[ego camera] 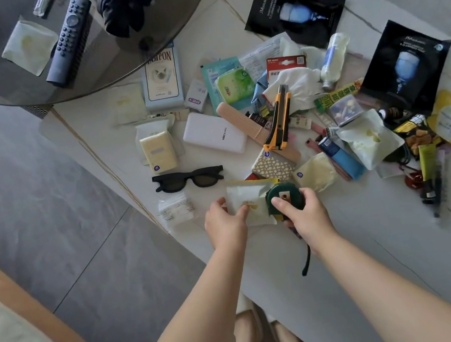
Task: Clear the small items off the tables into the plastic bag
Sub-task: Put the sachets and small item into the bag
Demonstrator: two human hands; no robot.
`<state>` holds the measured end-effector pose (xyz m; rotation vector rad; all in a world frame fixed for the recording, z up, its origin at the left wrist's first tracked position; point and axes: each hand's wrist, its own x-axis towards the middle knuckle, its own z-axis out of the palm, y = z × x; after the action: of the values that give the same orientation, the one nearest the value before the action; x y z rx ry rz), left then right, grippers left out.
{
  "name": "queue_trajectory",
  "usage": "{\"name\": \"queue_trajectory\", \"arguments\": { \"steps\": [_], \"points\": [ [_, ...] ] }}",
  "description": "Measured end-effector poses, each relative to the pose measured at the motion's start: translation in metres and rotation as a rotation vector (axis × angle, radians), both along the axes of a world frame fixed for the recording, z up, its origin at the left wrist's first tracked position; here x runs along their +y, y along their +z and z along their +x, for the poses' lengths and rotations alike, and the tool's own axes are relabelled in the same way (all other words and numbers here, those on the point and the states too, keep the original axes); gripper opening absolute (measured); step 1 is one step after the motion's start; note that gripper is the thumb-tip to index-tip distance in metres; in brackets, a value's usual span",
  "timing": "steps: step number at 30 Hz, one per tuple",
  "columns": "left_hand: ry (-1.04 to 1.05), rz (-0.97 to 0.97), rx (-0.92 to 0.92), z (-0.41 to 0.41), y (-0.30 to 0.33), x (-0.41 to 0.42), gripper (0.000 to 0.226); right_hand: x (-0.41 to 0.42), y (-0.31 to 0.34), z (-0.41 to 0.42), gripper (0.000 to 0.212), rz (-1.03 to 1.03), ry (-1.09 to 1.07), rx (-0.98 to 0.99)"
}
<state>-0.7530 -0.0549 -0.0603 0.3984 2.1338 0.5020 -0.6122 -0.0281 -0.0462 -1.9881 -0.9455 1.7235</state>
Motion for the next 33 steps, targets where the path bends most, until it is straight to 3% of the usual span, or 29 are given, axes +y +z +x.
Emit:
{"name": "queue_trajectory", "arguments": {
  "steps": [8,13,22,25,33],
  "points": [
    [0.049,-0.005,-0.298,-0.001,0.009,-0.003,0.032,0.003,0.005,0.015,0.033,-0.022,0.002,-0.015],
    [0.242,0.039,-0.471,0.004,0.050,-0.015,0.028,-0.003,0.037,0.017,0.031,-0.047,0.044,0.024],
    [0.560,0.142,-0.453,-0.037,0.159,-0.076,0.022,-0.015,0.134,-0.016,0.033,-0.171,0.120,0.156],
    [0.676,0.191,-0.421,-0.053,0.208,-0.108,0.032,-0.023,0.177,-0.040,0.027,-0.201,0.226,0.199],
    [1.026,0.378,-0.317,-0.098,0.327,-0.206,0.015,-0.071,0.290,-0.133,0.025,-0.167,0.599,0.258]
  ]
}}
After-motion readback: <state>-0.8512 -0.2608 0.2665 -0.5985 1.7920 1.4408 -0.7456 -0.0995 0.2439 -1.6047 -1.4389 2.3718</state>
